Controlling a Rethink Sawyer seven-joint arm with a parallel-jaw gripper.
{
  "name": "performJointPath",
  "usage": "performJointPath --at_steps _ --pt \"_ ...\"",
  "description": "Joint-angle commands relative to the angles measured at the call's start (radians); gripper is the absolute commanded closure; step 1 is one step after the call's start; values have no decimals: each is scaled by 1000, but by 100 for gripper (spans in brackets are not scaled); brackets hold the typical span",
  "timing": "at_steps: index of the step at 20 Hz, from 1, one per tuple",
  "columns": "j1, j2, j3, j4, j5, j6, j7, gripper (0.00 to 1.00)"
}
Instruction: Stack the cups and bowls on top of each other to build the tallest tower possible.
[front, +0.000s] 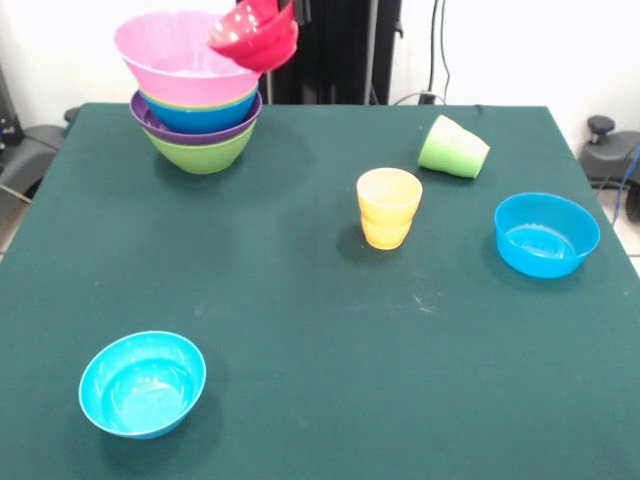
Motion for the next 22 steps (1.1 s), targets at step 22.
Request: performJointPath --at_steps 22 --pt "-84 89 -9 180 -44 -244 -26 100"
